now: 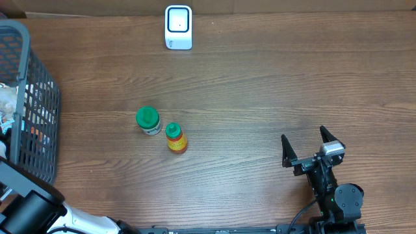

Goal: Scan the item barcode
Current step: 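Move the left gripper back into the basket and grasp the orange packet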

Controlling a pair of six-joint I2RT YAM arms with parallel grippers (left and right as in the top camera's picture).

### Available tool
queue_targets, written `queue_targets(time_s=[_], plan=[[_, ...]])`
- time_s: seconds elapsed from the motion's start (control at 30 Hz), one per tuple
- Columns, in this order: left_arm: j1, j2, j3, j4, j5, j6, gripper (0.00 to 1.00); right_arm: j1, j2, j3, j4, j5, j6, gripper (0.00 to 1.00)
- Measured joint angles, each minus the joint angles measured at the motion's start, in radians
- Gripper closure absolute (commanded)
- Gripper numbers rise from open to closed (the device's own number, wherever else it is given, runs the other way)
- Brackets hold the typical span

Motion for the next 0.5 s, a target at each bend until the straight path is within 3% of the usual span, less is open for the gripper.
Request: queue_targets(time_s=[0.07, 0.13, 0.43, 0.5], plan=[[-0.022, 0.001, 0.000, 0.008, 0.000, 0.010, 0.67, 0.000, 0.000, 0.000, 0.000, 0.000, 0.000, 0.00], [-0.041, 0.001, 0.000, 0.011, 0.000, 0.020, 0.70, 0.000, 0.000, 0.000, 0.000, -0.001, 0.000, 0.00], [-0.095, 0.001, -0.016, 0.050, -0.025, 0.022, 0.68, 0.000, 0.000, 0.000, 0.000, 0.000, 0.000, 0.00], [-0.097, -0.002, -0.031, 0.078, -0.025, 0.022, 0.74, 0.000, 0.000, 0.000, 0.000, 0.000, 0.000, 0.00]])
